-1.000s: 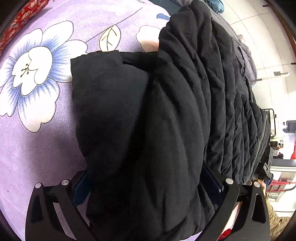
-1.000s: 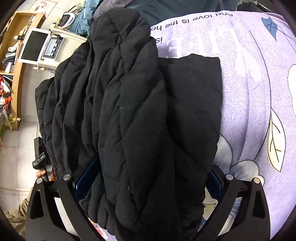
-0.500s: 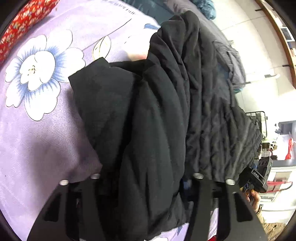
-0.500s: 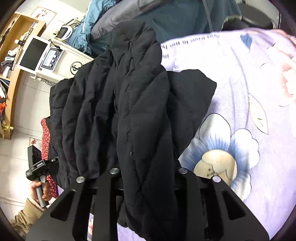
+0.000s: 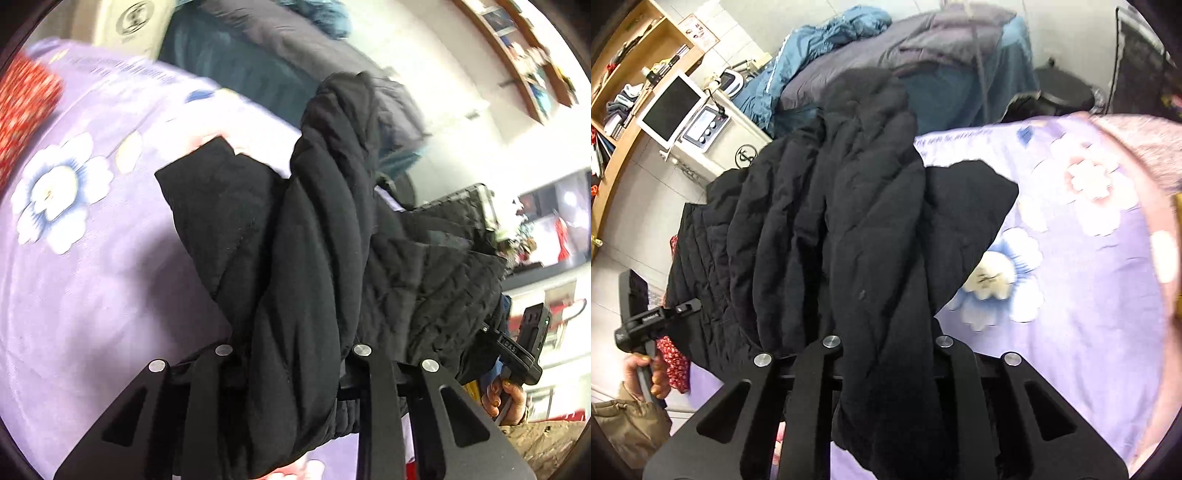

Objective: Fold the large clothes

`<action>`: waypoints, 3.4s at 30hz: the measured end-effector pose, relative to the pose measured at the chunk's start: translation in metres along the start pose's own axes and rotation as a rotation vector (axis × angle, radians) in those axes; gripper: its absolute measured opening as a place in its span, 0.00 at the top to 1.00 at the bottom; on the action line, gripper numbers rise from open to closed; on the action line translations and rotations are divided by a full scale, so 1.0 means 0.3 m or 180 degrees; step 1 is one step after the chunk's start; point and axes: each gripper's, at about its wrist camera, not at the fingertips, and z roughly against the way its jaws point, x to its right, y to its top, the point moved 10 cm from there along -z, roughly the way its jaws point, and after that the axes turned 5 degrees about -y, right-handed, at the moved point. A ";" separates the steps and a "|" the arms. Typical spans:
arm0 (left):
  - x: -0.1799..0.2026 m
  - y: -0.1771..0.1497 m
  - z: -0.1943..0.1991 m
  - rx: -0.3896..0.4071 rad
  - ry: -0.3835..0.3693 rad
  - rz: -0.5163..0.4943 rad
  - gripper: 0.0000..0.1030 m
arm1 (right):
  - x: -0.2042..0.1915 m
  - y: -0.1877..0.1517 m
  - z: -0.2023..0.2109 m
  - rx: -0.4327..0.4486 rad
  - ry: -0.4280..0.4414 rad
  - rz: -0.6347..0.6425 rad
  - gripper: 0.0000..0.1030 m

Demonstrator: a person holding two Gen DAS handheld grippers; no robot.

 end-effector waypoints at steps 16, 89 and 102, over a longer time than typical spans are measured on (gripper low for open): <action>1.431 -0.071 -0.326 0.0273 -0.0815 -0.1537 0.77 | 0.752 0.228 0.971 0.1369 -0.0176 -0.0145 0.84; 2.237 -0.910 -0.988 -0.0903 0.0810 -0.3556 0.06 | 1.638 -0.428 1.364 0.0542 -0.2290 -0.1865 0.05; 2.221 -0.917 -1.007 -0.0988 0.0890 -0.3506 0.06 | 1.620 -0.443 1.339 0.0380 -0.2431 -0.1745 0.05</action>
